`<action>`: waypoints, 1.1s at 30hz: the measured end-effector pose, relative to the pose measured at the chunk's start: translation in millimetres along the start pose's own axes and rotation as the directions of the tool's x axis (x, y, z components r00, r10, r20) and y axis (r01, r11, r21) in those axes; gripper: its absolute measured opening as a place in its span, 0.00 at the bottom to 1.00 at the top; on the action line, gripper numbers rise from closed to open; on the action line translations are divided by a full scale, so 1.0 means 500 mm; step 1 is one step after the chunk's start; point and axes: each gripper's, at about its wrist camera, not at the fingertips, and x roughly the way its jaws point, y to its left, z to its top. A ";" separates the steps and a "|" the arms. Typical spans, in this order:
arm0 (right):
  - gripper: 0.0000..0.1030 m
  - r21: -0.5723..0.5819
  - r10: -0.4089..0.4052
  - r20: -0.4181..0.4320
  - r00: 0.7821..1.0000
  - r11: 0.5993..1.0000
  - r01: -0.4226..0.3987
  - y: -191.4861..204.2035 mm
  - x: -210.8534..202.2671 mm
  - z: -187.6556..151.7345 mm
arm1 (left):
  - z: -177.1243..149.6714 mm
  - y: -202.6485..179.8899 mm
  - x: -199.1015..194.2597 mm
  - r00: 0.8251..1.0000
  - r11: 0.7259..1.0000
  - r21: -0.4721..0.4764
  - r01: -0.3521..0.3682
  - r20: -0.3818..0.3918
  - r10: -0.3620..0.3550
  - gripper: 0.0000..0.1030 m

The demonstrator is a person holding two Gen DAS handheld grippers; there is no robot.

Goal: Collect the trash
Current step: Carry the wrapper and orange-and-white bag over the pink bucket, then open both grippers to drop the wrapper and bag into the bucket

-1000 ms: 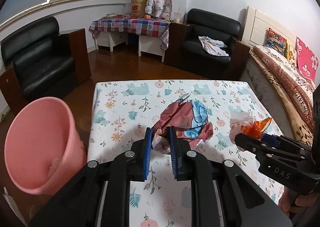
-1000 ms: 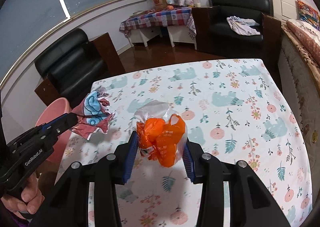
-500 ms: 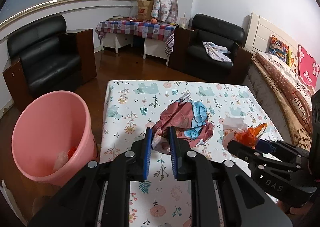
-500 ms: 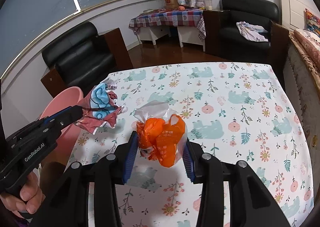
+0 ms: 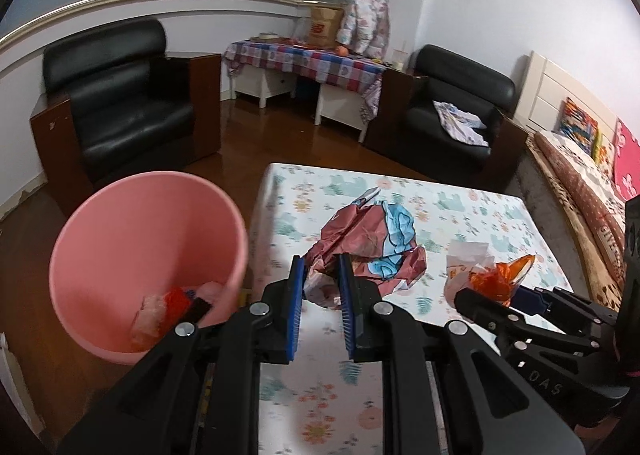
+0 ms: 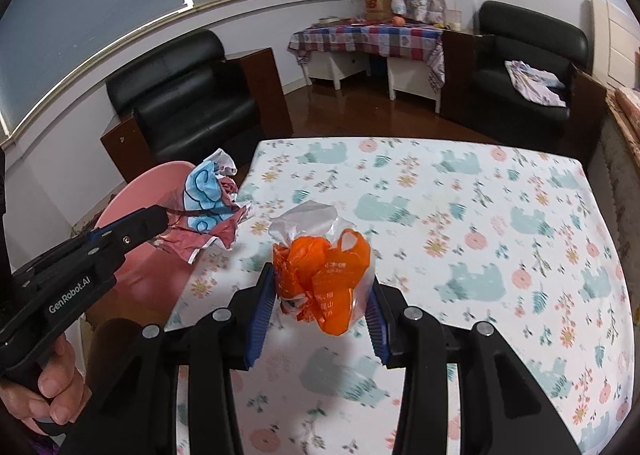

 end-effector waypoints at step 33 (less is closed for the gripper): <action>0.41 -0.270 0.207 -0.090 0.974 0.937 -0.224 0.323 0.180 0.075 | 0.014 0.286 -0.029 0.952 0.939 -0.165 -0.301 0.009 0.306 0.16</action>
